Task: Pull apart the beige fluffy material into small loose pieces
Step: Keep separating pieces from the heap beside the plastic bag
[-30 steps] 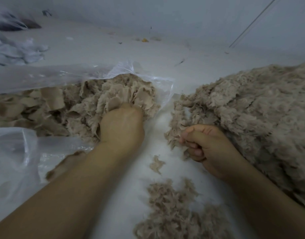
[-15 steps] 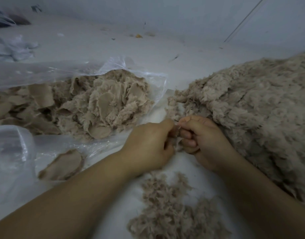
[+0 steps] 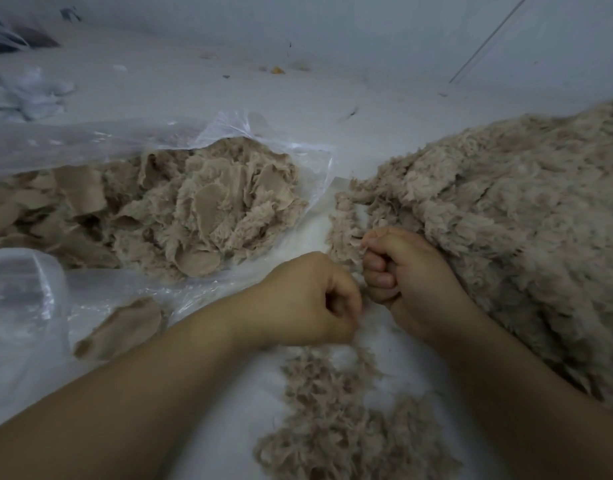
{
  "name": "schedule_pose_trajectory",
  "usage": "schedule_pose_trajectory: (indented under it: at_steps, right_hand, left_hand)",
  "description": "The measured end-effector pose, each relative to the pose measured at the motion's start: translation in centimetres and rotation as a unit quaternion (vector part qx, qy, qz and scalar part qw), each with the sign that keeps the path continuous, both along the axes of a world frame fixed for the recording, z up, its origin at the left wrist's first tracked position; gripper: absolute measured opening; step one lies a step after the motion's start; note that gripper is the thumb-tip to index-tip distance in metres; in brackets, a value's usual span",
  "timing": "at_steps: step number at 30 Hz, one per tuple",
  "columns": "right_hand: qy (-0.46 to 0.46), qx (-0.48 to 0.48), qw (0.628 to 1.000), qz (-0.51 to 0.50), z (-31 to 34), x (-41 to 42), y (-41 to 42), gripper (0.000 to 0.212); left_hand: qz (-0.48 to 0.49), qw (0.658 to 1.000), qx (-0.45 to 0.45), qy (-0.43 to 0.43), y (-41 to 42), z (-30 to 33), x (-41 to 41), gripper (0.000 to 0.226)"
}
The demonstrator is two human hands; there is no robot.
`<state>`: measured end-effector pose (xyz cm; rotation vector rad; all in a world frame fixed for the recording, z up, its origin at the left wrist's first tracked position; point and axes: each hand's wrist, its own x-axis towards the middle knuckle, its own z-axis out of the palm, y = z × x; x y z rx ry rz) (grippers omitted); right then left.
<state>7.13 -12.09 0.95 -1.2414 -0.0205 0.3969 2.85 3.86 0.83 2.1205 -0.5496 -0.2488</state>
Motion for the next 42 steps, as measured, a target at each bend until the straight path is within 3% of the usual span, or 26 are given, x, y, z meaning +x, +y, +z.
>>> schedule_pose_trajectory:
  at_steps: [2, 3, 6, 8, 11, 13, 16, 20, 23, 27, 33, 37, 39, 42]
  right_hand:
    - [0.007, 0.011, 1.0, -0.012, 0.0, 0.1, 0.0, 0.022]
    - [0.01, 0.014, 1.0, -0.016, -0.1, 0.1, 0.0, 0.02]
    - [0.014, 0.011, 1.0, -0.021, -0.2, 0.2, -0.1, 0.014]
    - [0.014, 0.008, 1.0, -0.022, -0.2, 0.2, 0.0, 0.016]
    - [0.013, 0.006, 1.0, -0.025, -0.2, 0.2, 0.0, 0.019]
    - [0.016, -0.003, 0.999, -0.029, -0.3, 0.1, 0.1, 0.02]
    - [0.015, -0.023, 0.999, -0.035, -0.3, 0.1, 0.2, 0.011]
    - [0.008, -0.046, 0.998, -0.034, -0.4, 0.2, 0.4, 0.014]
    - [0.002, -0.061, 0.998, -0.028, -0.6, 0.2, 0.4, 0.015]
    - [0.001, -0.067, 0.998, -0.015, -0.6, 0.4, 0.2, 0.009]
    - [-0.019, -0.072, 0.997, -0.005, -0.6, 0.3, 0.0, 0.038]
    - [-0.01, -0.092, 0.996, 0.008, -0.3, 0.2, 0.2, 0.01]
    - [-0.017, -0.111, 0.994, 0.008, -0.3, 0.1, 0.2, 0.013]
    - [-0.024, -0.121, 0.992, 0.008, -0.3, 0.0, 0.1, 0.02]
  left_hand:
    - [-0.072, 0.997, 0.014, 0.033, 0.8, 0.3, -0.3, 0.011]
    - [-0.062, 0.997, -0.011, 0.034, 0.9, 0.2, -0.2, 0.019]
    - [0.11, 0.989, -0.07, -0.068, 0.8, -0.8, 0.9, 0.032]
    - [0.196, 0.966, 0.003, -0.169, 0.4, -1.0, 1.7, 0.009]
    - [0.202, 0.947, 0.144, -0.202, -0.4, -1.3, 2.1, 0.028]
    - [0.187, 0.938, 0.187, -0.222, -0.9, -1.2, 2.1, 0.018]
    - [0.204, 0.946, 0.108, -0.229, -0.5, -1.5, 2.2, 0.008]
    - [0.311, 0.929, 0.002, -0.201, 0.4, -1.5, 2.7, 0.01]
    - [0.281, 0.944, -0.004, -0.174, 0.2, -1.5, 2.7, 0.023]
    - [0.218, 0.952, 0.058, -0.208, 0.0, -1.4, 2.6, 0.025]
    - [0.166, 0.968, 0.037, -0.183, -0.2, -0.8, 2.0, 0.016]
    - [0.189, 0.966, 0.056, -0.168, -0.2, -1.1, 2.3, 0.011]
    - [0.203, 0.965, 0.058, -0.158, -0.2, -1.0, 2.3, 0.007]
    - [0.214, 0.959, 0.096, -0.16, -0.3, -1.0, 2.4, 0.018]
